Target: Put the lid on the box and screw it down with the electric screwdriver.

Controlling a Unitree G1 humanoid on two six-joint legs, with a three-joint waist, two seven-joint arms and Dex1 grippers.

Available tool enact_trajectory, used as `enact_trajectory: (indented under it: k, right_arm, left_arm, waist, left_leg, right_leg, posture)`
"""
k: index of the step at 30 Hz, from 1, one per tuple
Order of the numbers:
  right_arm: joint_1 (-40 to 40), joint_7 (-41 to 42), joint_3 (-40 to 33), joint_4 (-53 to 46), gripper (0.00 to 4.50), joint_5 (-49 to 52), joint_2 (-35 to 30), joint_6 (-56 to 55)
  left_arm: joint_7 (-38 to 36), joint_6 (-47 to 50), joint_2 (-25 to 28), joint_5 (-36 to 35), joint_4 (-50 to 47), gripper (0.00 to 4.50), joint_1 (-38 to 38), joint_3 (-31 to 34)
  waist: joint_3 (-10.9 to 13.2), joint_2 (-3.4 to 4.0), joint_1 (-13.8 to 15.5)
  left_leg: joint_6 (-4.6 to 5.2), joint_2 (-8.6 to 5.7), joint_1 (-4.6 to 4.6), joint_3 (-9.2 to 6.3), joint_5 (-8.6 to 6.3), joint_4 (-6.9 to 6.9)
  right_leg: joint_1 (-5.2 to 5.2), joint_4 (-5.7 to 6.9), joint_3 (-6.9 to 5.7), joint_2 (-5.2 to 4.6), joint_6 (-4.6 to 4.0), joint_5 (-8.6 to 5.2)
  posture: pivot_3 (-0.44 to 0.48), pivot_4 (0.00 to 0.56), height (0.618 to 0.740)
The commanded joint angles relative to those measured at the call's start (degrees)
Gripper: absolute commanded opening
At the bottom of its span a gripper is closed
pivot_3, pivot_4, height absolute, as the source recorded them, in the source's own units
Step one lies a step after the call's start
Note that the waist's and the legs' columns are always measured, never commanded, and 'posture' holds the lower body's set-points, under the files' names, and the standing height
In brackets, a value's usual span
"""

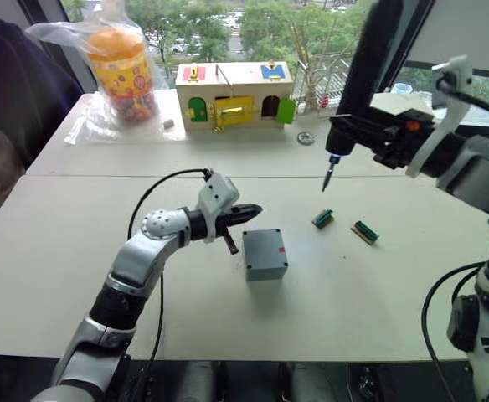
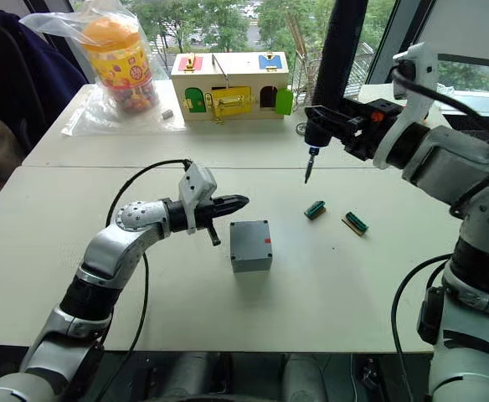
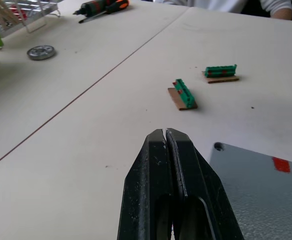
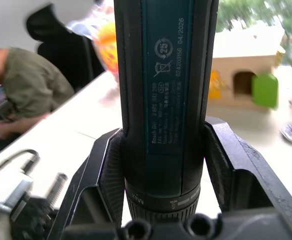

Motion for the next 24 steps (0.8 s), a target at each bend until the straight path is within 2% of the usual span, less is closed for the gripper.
enact_trajectory:
  k: [1, 2, 4, 8, 13, 24]
  right_arm:
    - [3.5, 2.0, -3.3, 9.1, 1.82, -2.1, -10.4, 10.7]
    - [5.7, 3.0, -3.4, 13.7, 1.82, -3.5, -13.8, 13.8]
    - [10.4, 6.6, -1.5, 19.1, 1.82, -6.2, -19.5, 15.2]
    - [14.5, 14.6, 2.8, 26.8, 1.82, -9.5, -24.0, 14.3]
    - [11.8, 21.7, 10.3, 33.7, 1.82, -14.3, -24.7, 13.3]
    - [2.0, 30.6, 22.5, 48.4, 1.82, -27.2, -19.9, 6.7]
  left_arm:
    - [-8.1, 6.8, 3.2, -8.7, -5.1, 0.00, -1.5, 1.8]
    - [-10.1, 11.1, 4.4, -12.1, -6.0, 0.00, -2.1, 2.4]
    - [-10.3, 11.9, 5.9, -11.8, -7.9, 0.00, -2.4, 1.4]
    - [-13.6, 13.6, 9.9, -13.7, -15.0, 0.00, -0.1, -1.1]
    - [-15.4, 15.9, 12.8, -16.3, -20.3, 0.00, 2.3, -1.8]
    - [-10.4, 19.1, 11.7, -19.3, -21.0, 0.00, 4.2, 0.1]
  waist:
    - [0.0, -0.01, 0.2]
    - [0.0, -0.04, 0.6]
    - [0.1, -0.03, 1.1]
    - [0.3, 0.33, 0.0]
    - [0.6, 0.42, -1.0]
    - [0.7, 0.35, 0.0]
  left_leg:
    - [0.02, -0.02, -0.03, 0.01, -0.01, -0.01]
    - [0.07, -0.03, -0.11, -0.03, -0.04, -0.01]
    - [0.20, -0.05, -0.17, -0.04, -0.12, 0.00]
    - [0.27, -0.12, -0.20, 0.28, -0.16, -0.02]
    - [-0.07, 0.12, 0.07, 0.31, 0.04, -0.02]
    - [-0.22, 0.11, 0.03, 0.20, 0.13, -0.19]
  right_leg:
    - [-0.01, 0.00, 0.00, -0.01, 0.00, 0.00]
    - [-0.03, 0.00, -0.01, 0.00, 0.00, 0.00]
    - [-0.01, -0.05, -0.01, 0.01, -0.01, 0.00]
    - [-0.19, -0.07, 0.13, -0.08, 0.03, 0.01]
    - [-0.17, 0.05, 0.24, 0.14, 0.04, 0.01]
    - [-0.19, -0.04, 0.24, 0.23, 0.02, 0.00]
  posture:
    - [0.000, 0.150, 0.706]
    - [0.000, 0.150, 0.706]
    - [0.000, 0.150, 0.706]
    - [0.000, 0.150, 0.706]
    - [0.000, 0.150, 0.706]
    - [0.000, 0.150, 0.706]
